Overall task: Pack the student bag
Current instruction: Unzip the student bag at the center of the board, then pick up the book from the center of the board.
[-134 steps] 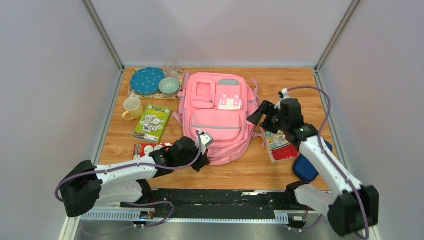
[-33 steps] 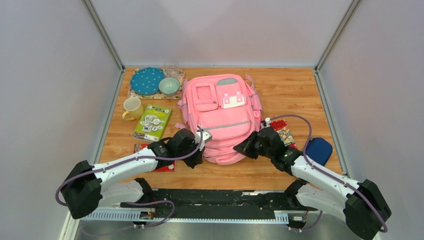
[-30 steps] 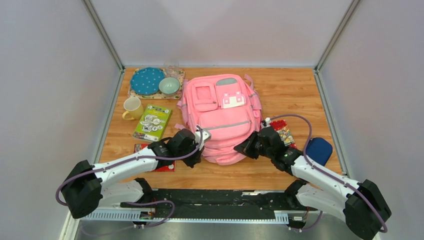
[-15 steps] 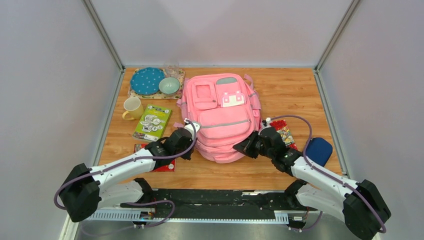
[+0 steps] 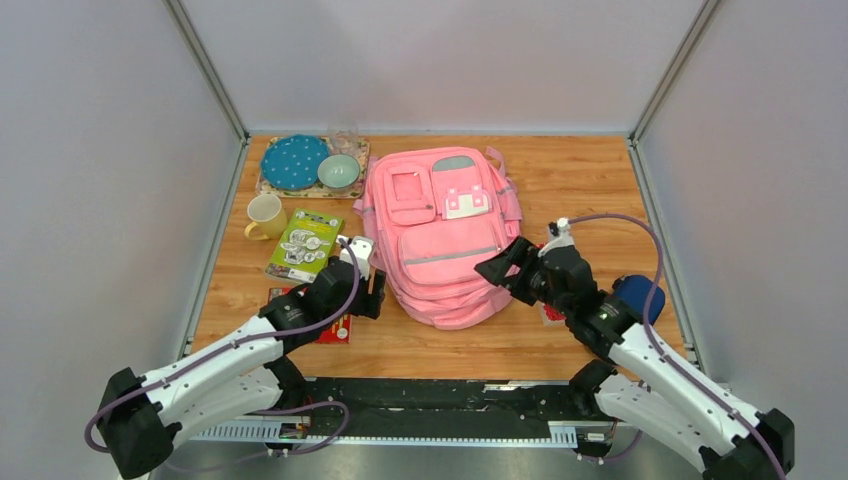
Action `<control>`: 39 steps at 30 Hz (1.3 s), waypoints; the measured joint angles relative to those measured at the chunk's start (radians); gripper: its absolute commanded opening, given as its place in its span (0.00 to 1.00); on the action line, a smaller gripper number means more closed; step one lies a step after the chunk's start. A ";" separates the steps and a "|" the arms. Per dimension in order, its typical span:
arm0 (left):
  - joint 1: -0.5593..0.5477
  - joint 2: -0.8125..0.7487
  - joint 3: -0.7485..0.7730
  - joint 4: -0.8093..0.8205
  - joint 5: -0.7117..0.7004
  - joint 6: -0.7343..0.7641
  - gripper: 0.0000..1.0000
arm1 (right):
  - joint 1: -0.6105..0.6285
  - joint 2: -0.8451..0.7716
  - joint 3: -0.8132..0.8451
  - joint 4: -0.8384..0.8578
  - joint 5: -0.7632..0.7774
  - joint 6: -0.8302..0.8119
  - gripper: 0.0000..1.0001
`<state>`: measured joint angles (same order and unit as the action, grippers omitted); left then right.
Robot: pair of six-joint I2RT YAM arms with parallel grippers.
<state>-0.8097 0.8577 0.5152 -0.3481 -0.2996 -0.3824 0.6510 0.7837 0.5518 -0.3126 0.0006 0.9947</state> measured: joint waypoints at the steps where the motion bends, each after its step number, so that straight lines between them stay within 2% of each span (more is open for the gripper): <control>1: 0.000 -0.015 0.000 -0.007 -0.003 -0.006 0.79 | 0.000 -0.023 0.022 -0.025 0.023 -0.013 0.87; 6: 0.000 -0.043 0.002 -0.046 -0.014 -0.032 0.80 | -0.003 -0.105 0.106 -0.168 0.144 -0.082 0.89; 10: 0.000 -0.051 0.022 -0.104 -0.012 -0.064 0.80 | -0.006 -0.119 0.165 -0.315 0.184 -0.131 0.90; 15: 0.000 -0.152 0.007 -0.167 -0.004 -0.114 0.81 | -0.006 -0.184 0.153 -0.422 0.182 -0.139 0.90; 19: 0.000 -0.270 -0.052 -0.196 -0.001 -0.138 0.84 | -0.006 -0.298 0.109 -0.462 0.164 -0.126 0.90; 22: 0.000 -0.312 -0.064 -0.215 0.003 -0.136 0.85 | -0.006 -0.324 0.099 -0.472 0.150 -0.112 0.90; 26: 0.000 -0.279 -0.035 -0.227 -0.017 -0.121 0.86 | -0.006 -0.261 0.101 -0.467 0.109 -0.103 0.89; 32: 0.031 -0.117 0.156 -0.294 -0.084 -0.072 0.88 | -0.002 -0.050 0.159 -0.406 -0.021 -0.101 0.88; 35: 0.112 -0.066 0.230 -0.300 -0.074 -0.056 0.89 | 0.027 0.021 0.176 -0.349 -0.069 -0.103 0.88; 39: 0.285 -0.041 0.232 -0.310 -0.024 -0.054 0.89 | 0.095 0.128 0.228 -0.268 -0.125 -0.110 0.88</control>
<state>-0.5243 0.8165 0.7475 -0.6579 -0.3241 -0.4366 0.7460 0.9119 0.7799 -0.5808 -0.1246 0.8848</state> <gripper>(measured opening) 0.887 0.880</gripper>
